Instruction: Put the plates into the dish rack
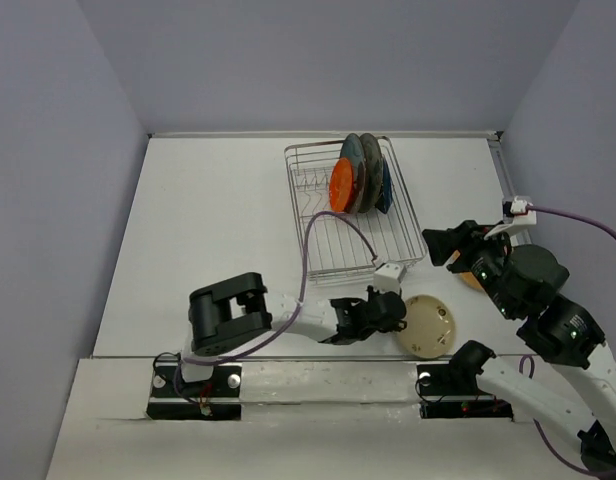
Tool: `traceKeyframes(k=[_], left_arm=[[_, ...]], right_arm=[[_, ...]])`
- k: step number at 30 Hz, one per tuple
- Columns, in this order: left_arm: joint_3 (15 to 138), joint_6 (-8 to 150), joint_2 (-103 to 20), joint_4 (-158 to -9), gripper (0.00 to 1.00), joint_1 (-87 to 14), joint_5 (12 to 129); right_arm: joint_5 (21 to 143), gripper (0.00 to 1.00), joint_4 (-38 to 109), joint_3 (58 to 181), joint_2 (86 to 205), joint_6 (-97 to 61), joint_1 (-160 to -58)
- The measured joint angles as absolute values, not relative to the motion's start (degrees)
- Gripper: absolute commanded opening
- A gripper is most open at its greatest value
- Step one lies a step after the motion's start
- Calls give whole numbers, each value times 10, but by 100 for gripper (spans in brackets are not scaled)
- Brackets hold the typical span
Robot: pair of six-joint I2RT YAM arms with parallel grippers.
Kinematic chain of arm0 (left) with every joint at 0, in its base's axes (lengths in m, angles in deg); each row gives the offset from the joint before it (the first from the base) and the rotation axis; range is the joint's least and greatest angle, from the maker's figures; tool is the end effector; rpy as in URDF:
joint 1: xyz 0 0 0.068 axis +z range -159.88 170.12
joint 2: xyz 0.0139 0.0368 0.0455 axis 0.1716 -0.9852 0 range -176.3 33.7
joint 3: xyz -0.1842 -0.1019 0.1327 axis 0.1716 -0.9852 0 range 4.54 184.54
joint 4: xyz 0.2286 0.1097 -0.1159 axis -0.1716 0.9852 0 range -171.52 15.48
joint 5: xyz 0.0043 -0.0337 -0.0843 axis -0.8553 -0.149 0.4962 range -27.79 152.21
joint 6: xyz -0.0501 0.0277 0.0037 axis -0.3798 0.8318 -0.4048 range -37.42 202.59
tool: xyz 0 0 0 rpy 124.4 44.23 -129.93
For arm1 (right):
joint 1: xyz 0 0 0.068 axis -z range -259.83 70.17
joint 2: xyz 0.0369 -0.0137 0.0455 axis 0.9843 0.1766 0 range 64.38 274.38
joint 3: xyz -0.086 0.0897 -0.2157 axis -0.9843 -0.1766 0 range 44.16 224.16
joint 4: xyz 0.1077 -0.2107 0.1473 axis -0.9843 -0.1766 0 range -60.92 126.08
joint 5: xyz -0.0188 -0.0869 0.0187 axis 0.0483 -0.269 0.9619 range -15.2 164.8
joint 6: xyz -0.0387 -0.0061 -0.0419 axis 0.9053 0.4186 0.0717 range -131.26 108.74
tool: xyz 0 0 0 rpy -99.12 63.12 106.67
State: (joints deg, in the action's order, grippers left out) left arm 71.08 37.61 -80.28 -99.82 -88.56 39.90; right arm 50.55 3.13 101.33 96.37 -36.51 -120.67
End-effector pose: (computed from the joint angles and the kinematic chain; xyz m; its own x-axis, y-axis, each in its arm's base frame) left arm 0.1009 -0.4254 0.1242 -0.6628 -0.0204 -0.7485 0.5282 0.6958 -0.4867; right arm 0.1167 0.0789 0.3915 -0.2156 0.3278 -0.9198 -0.2172 0.9023 0.3725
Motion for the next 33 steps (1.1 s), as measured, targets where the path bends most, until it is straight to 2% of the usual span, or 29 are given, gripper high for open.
traceKeyframes(k=[5, 9, 11, 12, 15, 20, 23, 24, 26, 27, 28, 29, 30, 31, 32, 33], left_arm=[[538, 398, -631, -1022, 5, -885, 389], [446, 416, -466, -1022, 6, -882, 377], [410, 423, -385, -1024, 5, -873, 380], [396, 426, -343, -1024, 5, -866, 383], [356, 432, -208, -1017, 5, -826, 391], [345, 452, -78, -985, 5, -792, 396], [345, 465, -41, -961, 5, -782, 402], [345, 469, -35, -952, 5, -778, 404], [345, 476, -32, -943, 5, -774, 408], [345, 480, -32, -937, 6, -773, 408], [345, 482, -34, -932, 9, -773, 409], [346, 493, -35, -918, 16, -773, 403], [346, 497, -34, -903, 37, -772, 401], [346, 500, -34, -896, 48, -771, 401], [348, 504, -34, -891, 74, -771, 399], [359, 503, -33, -878, 84, -772, 396]], right_arm=[[547, 67, 11, 1013, 926, -361, -1207], [594, 77, 7, 1013, 902, -356, -1206], [625, 82, 8, 1012, 916, -351, -1206], [640, 88, 9, 1010, 930, -349, -1206], [688, 93, 11, 995, 986, -339, -1206], [774, 92, 18, 976, 1052, -318, -1206], [850, 81, 48, 961, 1077, -312, -1206], [868, 61, 56, 956, 1081, -312, -1206], [914, 34, 82, 940, 1094, -312, -1206], [934, 10, 94, 932, 1099, -314, -1206], [953, 7, 106, 925, 1105, -315, -1206], [959, 7, 113, 921, 1108, -323, -1206], [975, 7, 121, 919, 1110, -334, -1204], [980, 7, 124, 918, 1111, -335, -1203], [982, 7, 127, 918, 1112, -336, -1203], [981, 7, 133, 918, 1113, -338, -1203]])
